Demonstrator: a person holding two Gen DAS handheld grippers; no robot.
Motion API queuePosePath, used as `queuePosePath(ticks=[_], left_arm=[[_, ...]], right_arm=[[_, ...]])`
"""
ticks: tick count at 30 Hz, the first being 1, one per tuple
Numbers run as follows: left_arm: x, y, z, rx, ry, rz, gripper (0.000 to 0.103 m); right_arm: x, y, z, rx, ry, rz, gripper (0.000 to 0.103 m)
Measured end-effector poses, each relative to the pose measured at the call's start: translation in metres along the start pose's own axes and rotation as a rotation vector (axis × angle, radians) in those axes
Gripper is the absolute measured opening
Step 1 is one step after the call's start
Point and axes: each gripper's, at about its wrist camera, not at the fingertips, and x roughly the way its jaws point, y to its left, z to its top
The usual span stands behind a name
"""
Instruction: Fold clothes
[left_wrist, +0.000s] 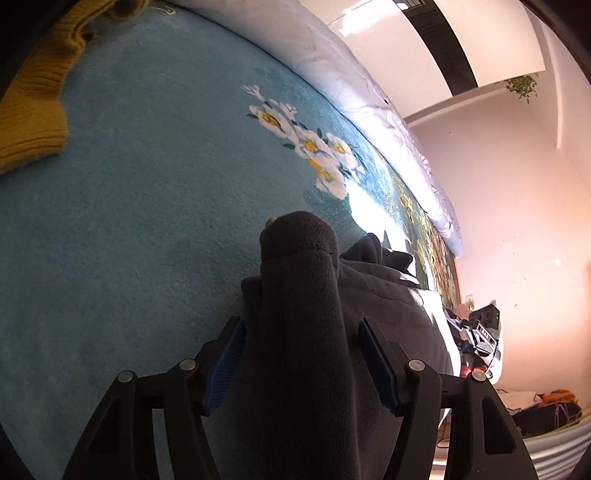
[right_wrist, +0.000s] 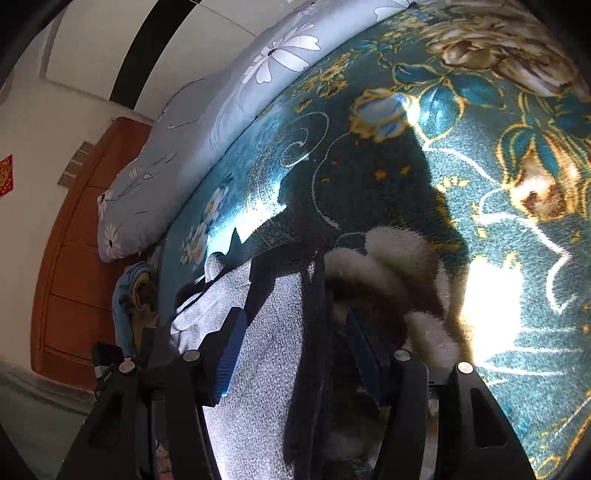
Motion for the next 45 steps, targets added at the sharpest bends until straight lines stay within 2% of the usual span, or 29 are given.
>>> queuePosePath(ticks=[4, 6, 10, 11, 12, 14, 15, 18, 20, 24, 26, 30, 33, 36, 37, 39, 40, 41, 42, 43, 44, 45], left_arm=[[-0.001, -0.004, 0.008, 0.037, -0.011, -0.002, 0.065], [-0.006, -0.010, 0.010, 0.078, -0.040, 0.009, 0.060], [-0.008, -0.019, 0.011, 0.133, -0.065, 0.040, 0.038], [-0.011, -0.018, 0.010, 0.140, -0.065, 0.047, 0.034], [-0.012, -0.017, 0.009, 0.141, -0.069, 0.051, 0.032], [-0.014, -0.016, 0.009, 0.142, -0.085, 0.051, 0.020], [-0.018, -0.016, 0.008, 0.140, -0.098, 0.040, 0.019], [-0.037, -0.027, 0.006, 0.159, -0.144, 0.003, 0.016], [-0.049, -0.038, 0.009, 0.193, -0.182, -0.023, 0.010], [-0.065, -0.052, 0.023, 0.217, -0.247, -0.036, 0.010], [-0.053, -0.044, 0.035, 0.195, -0.221, -0.020, 0.010], [-0.015, -0.010, 0.046, 0.120, -0.118, 0.047, 0.010], [0.001, 0.013, 0.045, 0.063, -0.081, 0.047, 0.010], [0.010, 0.018, 0.041, 0.061, -0.052, 0.063, 0.011], [0.010, 0.018, 0.040, 0.063, -0.047, 0.063, 0.014], [0.002, 0.013, 0.038, 0.068, -0.058, 0.041, 0.014], [-0.003, 0.012, 0.036, 0.065, -0.066, 0.030, 0.017], [-0.010, 0.011, 0.035, 0.053, -0.081, 0.016, 0.029], [-0.018, 0.011, 0.032, 0.042, -0.100, 0.001, 0.036], [-0.027, 0.013, 0.029, 0.031, -0.126, -0.014, 0.052], [-0.037, 0.014, 0.026, 0.020, -0.153, -0.029, 0.067], [-0.046, 0.015, 0.022, 0.007, -0.177, -0.046, 0.072]], right_arm=[[0.008, -0.002, 0.007, 0.013, 0.025, 0.060, 0.058], [0.004, 0.005, 0.007, -0.016, 0.013, 0.061, 0.055], [-0.003, 0.018, 0.009, -0.081, -0.017, 0.012, 0.043], [-0.005, 0.021, 0.009, -0.093, -0.028, 0.004, 0.040], [-0.006, 0.023, 0.010, -0.100, -0.030, 0.009, 0.030], [-0.007, 0.027, 0.011, -0.113, -0.028, 0.016, 0.017], [-0.007, 0.030, 0.011, -0.125, -0.031, 0.001, 0.011], [-0.015, 0.045, 0.010, -0.170, -0.052, -0.017, 0.010], [-0.029, 0.056, 0.011, -0.204, -0.091, 0.019, 0.010], [-0.041, 0.077, 0.026, -0.257, -0.147, 0.028, 0.009], [-0.041, 0.082, 0.035, -0.265, -0.157, 0.023, 0.009], [-0.004, 0.054, 0.048, -0.187, -0.083, -0.033, 0.009], [0.018, 0.029, 0.047, -0.133, -0.029, -0.067, 0.009], [0.028, 0.015, 0.044, -0.094, -0.004, -0.067, 0.009], [0.030, 0.015, 0.042, -0.093, 0.003, -0.072, 0.009], [0.029, 0.021, 0.040, -0.117, 0.009, -0.090, 0.010], [0.028, 0.024, 0.040, -0.131, 0.011, -0.100, 0.010], [0.026, 0.027, 0.039, -0.138, 0.009, -0.104, 0.013], [0.022, 0.029, 0.039, -0.143, 0.004, -0.105, 0.013], [0.019, 0.031, 0.038, -0.144, -0.002, -0.099, 0.013], [0.013, 0.032, 0.038, -0.141, -0.018, -0.098, 0.019], [0.007, 0.033, 0.036, -0.136, -0.040, -0.100, 0.037]])
